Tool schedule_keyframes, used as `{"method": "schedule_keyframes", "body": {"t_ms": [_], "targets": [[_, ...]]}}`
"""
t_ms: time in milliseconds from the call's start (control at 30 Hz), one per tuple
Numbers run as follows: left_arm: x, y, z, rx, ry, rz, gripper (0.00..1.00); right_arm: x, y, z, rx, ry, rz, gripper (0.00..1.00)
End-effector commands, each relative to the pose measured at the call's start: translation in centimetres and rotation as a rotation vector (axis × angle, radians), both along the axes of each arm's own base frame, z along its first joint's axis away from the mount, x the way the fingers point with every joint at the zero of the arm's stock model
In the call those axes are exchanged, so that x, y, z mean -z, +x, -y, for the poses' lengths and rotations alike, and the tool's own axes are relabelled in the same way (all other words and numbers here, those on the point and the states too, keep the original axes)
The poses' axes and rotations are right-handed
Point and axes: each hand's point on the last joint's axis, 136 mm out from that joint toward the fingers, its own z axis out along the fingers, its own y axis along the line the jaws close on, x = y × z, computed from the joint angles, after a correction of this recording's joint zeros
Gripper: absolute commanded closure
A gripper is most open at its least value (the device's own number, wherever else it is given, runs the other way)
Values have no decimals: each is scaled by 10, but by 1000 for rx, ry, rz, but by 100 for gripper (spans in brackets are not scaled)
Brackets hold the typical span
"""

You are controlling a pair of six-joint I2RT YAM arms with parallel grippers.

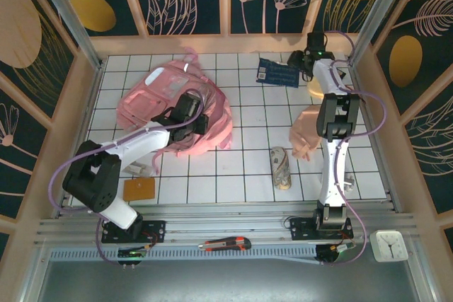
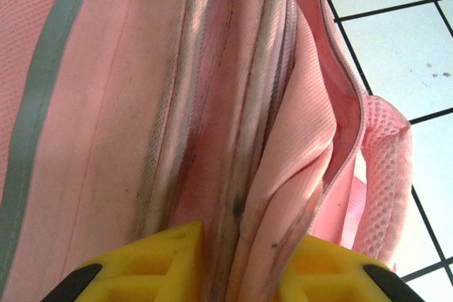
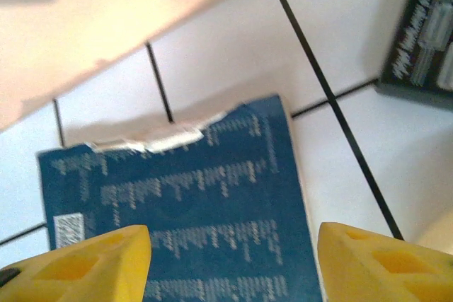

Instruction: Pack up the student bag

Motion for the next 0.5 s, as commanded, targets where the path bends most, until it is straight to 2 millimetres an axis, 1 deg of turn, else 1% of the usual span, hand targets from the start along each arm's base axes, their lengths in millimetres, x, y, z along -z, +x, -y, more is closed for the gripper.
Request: {"method": "schedule_keyframes", "body": {"t_ms": [0,33,167,467], "targets": [[-1,-3,-14,-47,14,5,74,28,4,-3,-4,62,-37,36],[5,-6,-17,-48,23,-6,74,33,5,-3,-3,71,-40,36],[8,-8,-19,-48,35,-13,74,50,6,-6,-10,92,-58,37],[15,-10,-19,-42,40,-26,74,82,0,-4,14,82,-121,37]]}}
